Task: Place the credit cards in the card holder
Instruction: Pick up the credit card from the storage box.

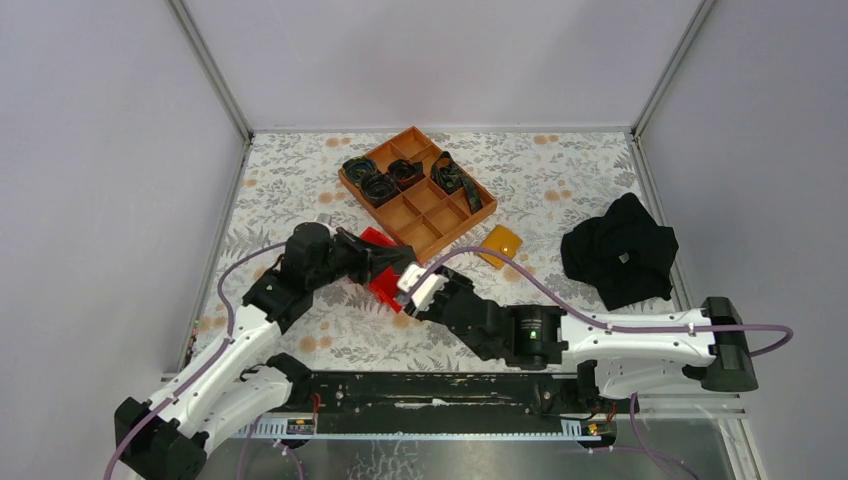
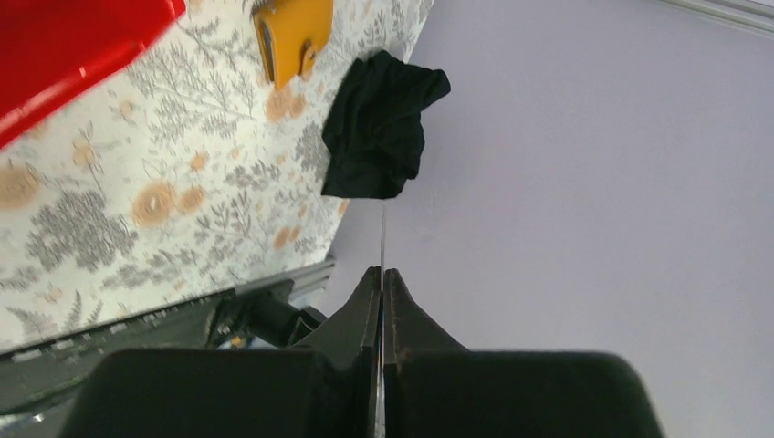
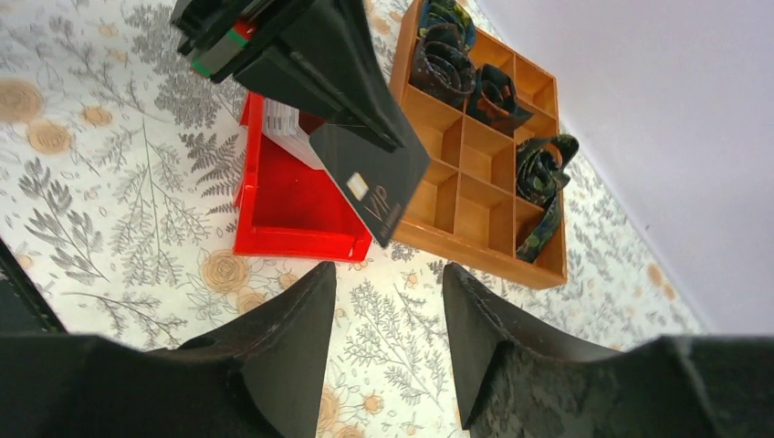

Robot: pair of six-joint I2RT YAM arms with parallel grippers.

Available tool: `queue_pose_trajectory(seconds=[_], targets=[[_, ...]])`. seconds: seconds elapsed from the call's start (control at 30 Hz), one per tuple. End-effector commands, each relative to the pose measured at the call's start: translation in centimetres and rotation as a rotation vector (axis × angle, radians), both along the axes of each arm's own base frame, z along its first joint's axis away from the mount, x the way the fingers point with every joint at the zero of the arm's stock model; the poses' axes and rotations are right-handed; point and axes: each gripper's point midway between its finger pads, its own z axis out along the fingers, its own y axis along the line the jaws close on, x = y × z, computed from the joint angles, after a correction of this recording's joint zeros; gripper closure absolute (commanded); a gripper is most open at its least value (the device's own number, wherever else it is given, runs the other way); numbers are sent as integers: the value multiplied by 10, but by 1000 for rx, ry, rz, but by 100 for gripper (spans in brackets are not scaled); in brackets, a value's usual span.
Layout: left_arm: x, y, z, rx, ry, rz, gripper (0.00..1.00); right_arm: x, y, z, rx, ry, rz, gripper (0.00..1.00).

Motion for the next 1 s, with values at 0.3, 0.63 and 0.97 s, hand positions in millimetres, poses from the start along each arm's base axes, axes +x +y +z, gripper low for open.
queue_pose_trajectory(seconds=[0.3, 0.63, 0.97], targets=[[31, -18, 27, 61, -529, -98, 100, 20, -33, 57, 474, 282, -285, 41], [17, -37, 44, -12, -745, -246, 100, 69, -44, 50, 768, 646, -314, 42], [12, -47, 53, -124, -808, -293, 100, 68, -30, 36, 892, 859, -271, 39]])
